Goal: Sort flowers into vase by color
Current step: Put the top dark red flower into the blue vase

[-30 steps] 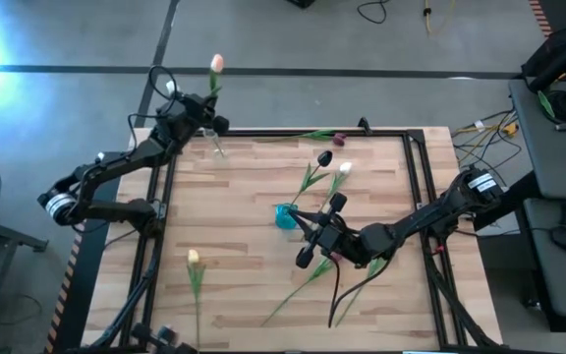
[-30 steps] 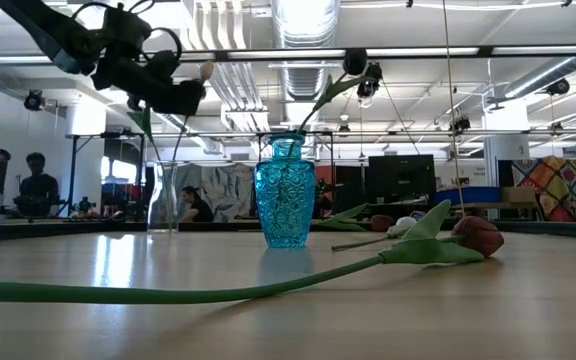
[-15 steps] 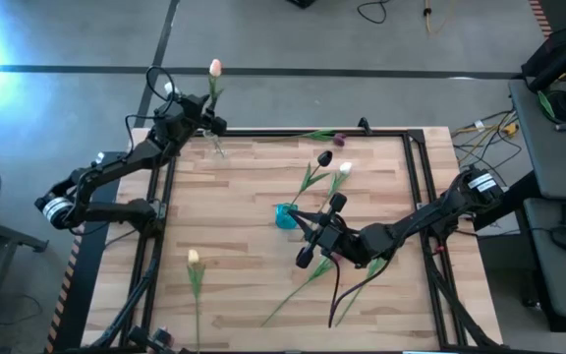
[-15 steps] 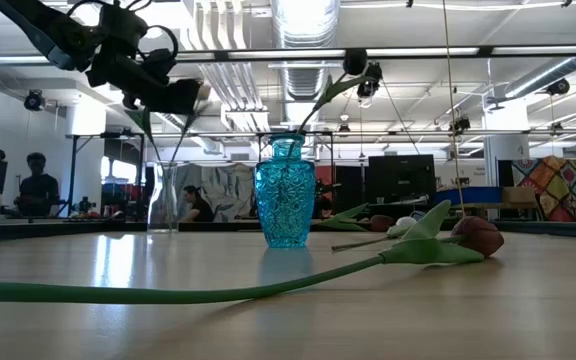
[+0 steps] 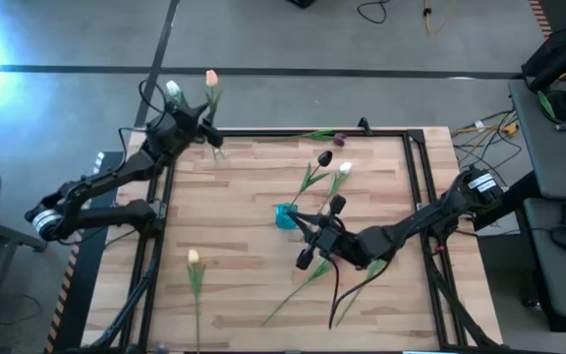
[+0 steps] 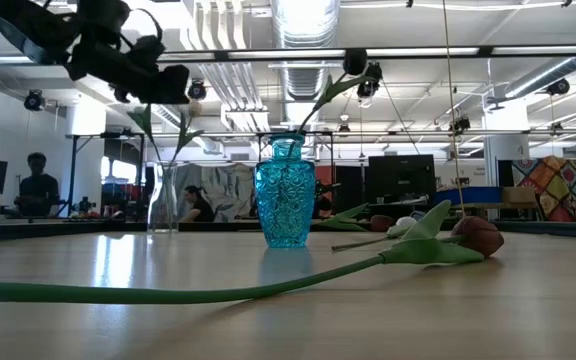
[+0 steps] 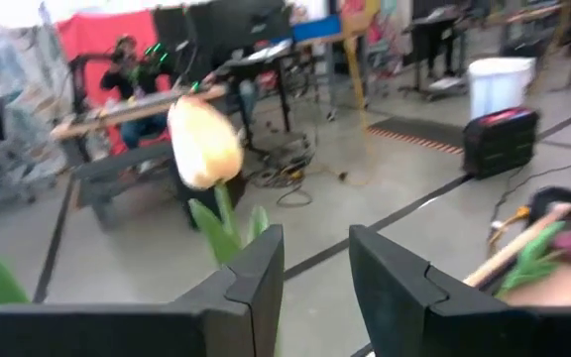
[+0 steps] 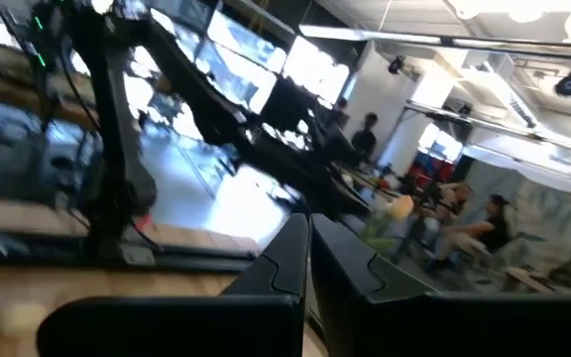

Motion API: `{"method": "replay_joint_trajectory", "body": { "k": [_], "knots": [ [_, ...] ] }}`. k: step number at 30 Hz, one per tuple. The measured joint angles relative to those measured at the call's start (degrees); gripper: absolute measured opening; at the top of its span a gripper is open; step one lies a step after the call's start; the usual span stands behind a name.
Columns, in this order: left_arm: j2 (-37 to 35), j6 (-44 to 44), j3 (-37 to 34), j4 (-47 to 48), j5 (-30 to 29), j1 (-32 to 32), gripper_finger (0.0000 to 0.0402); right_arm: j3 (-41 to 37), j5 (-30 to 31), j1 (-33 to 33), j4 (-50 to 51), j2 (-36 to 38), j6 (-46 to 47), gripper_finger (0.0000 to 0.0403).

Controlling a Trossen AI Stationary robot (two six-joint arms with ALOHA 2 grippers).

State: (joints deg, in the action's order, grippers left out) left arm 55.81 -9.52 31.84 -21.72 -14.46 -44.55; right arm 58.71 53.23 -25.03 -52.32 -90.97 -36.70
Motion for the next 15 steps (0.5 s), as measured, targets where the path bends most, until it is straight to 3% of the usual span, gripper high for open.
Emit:
{"method": "replay_joint_trajectory", "body": {
  "k": [8,12,15],
  "knots": [
    [-10.51,-0.5,-5.32,-0.24,0.0,10.88,0.0103,3.21,11.15,-7.97,15.72,2.92,2.19,0.0009],
    [-13.81,-0.49,-8.39,-0.14,0.0,17.65,0.0103,4.47,12.6,-10.77,32.34,5.32,14.94,0.0009],
    [-14.28,-0.57,-9.88,-0.15,0.02,22.88,0.01,5.6,10.53,-11.53,49.99,7.87,30.26,0.0009]
  ]
}}
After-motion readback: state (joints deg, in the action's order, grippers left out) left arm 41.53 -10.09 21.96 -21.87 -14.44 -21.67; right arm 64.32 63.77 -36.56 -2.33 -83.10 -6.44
